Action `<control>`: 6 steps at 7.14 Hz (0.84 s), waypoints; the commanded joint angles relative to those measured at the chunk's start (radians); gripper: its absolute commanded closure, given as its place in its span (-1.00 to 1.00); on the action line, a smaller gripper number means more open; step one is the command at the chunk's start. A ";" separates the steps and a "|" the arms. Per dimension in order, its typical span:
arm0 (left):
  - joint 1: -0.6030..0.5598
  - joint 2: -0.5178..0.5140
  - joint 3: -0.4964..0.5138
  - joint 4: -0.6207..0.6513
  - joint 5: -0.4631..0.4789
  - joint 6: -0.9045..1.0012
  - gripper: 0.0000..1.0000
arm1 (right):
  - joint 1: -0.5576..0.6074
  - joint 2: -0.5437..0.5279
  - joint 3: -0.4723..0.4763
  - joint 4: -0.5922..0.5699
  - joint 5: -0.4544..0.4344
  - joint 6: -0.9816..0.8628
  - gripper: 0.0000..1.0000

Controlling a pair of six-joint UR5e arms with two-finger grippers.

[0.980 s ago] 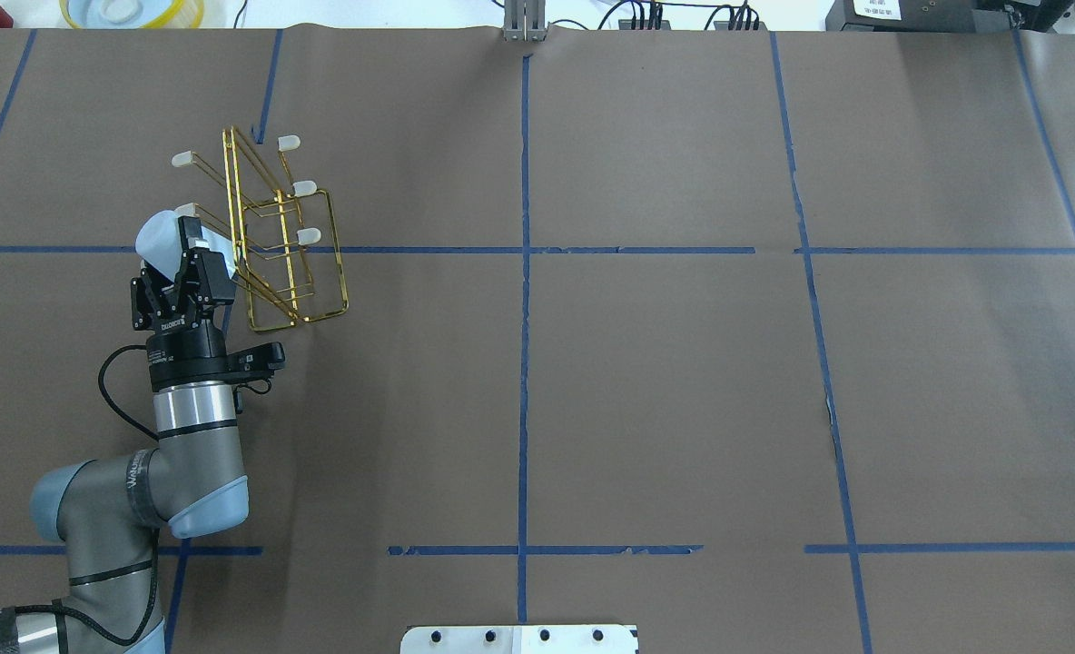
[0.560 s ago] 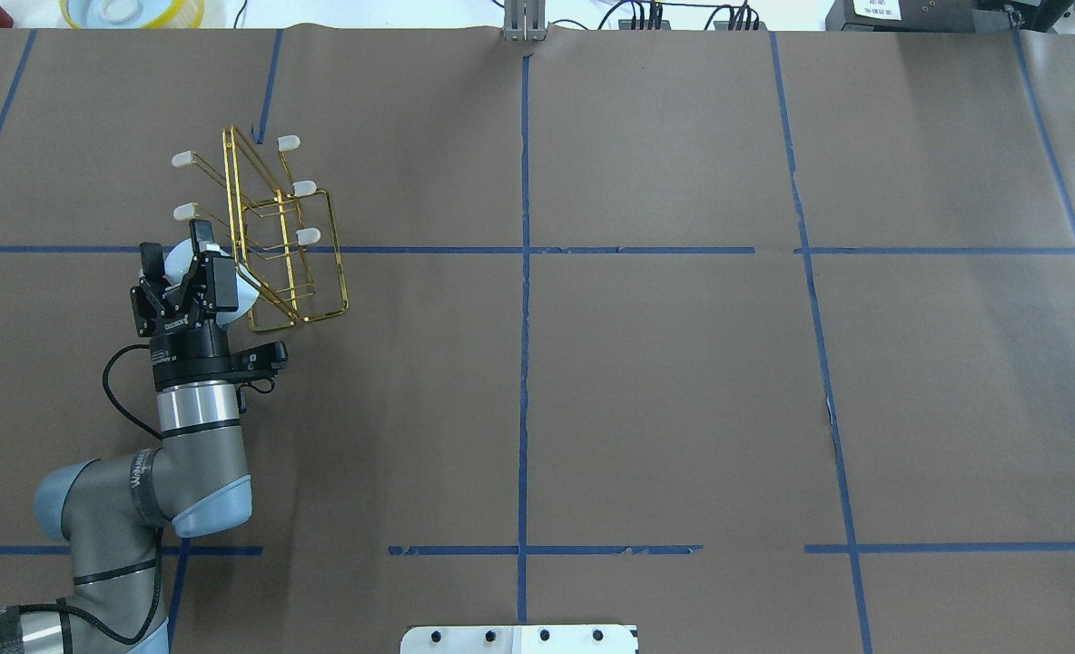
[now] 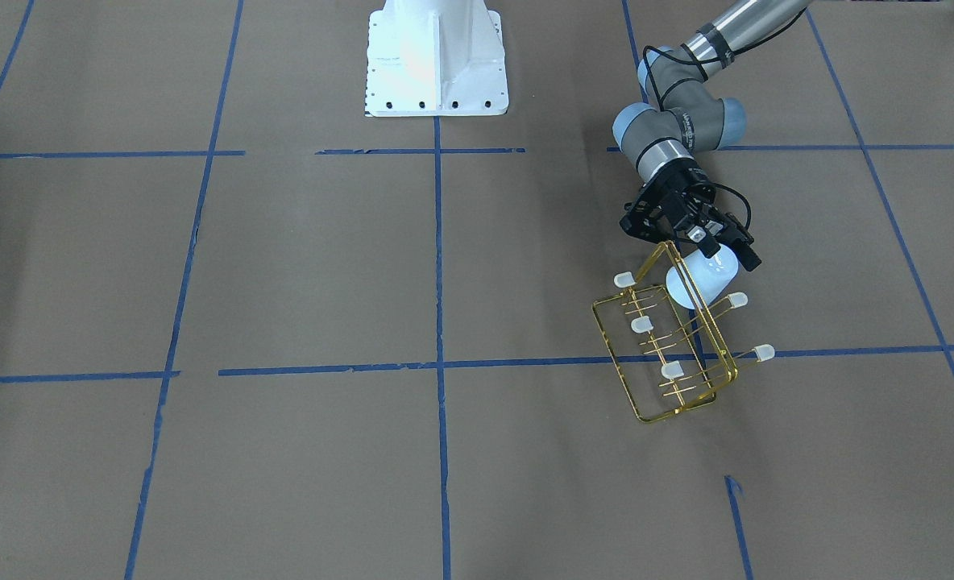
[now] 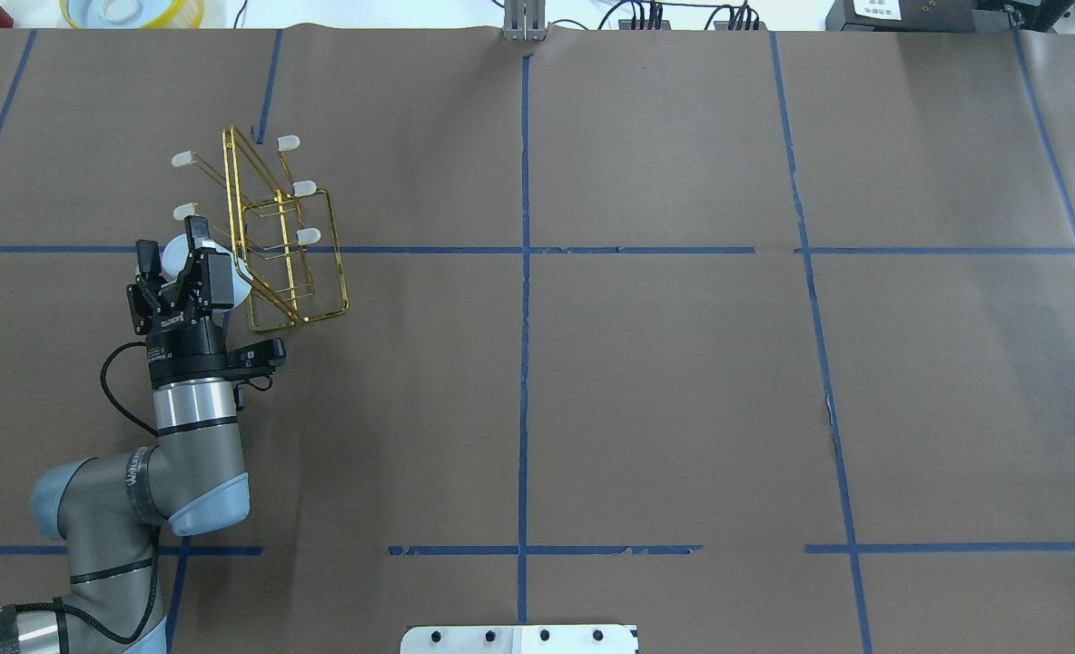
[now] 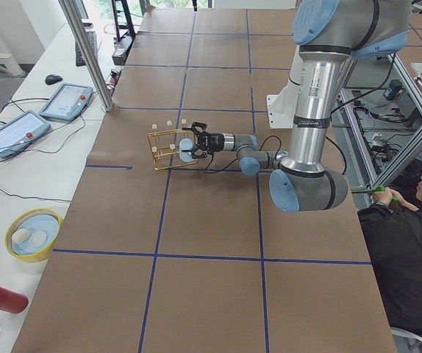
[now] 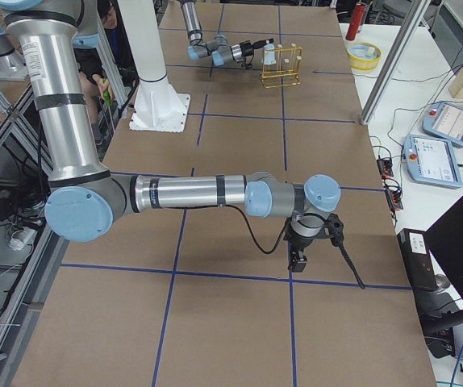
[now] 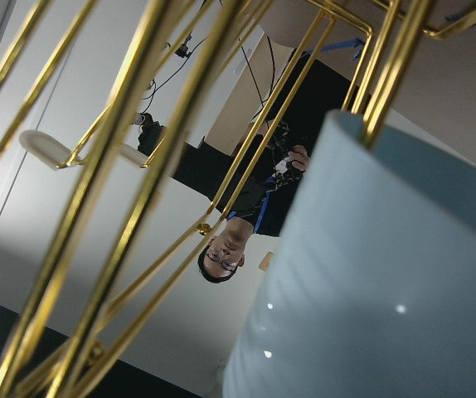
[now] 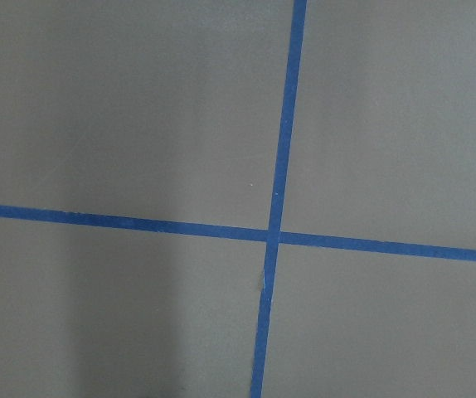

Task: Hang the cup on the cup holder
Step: 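Push the cup onto a white-tipped peg with the left gripper, then open the left gripper and pull it back from the cup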

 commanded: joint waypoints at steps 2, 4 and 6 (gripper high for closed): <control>0.000 0.094 -0.083 -0.051 0.000 -0.023 -1.00 | 0.000 0.000 0.000 0.000 0.000 0.000 -1.00; 0.000 0.185 -0.154 -0.162 -0.006 -0.023 -1.00 | 0.000 0.000 0.000 0.000 0.000 0.000 -1.00; 0.003 0.255 -0.183 -0.375 -0.014 -0.022 -1.00 | -0.002 0.000 0.000 0.000 0.000 0.002 -1.00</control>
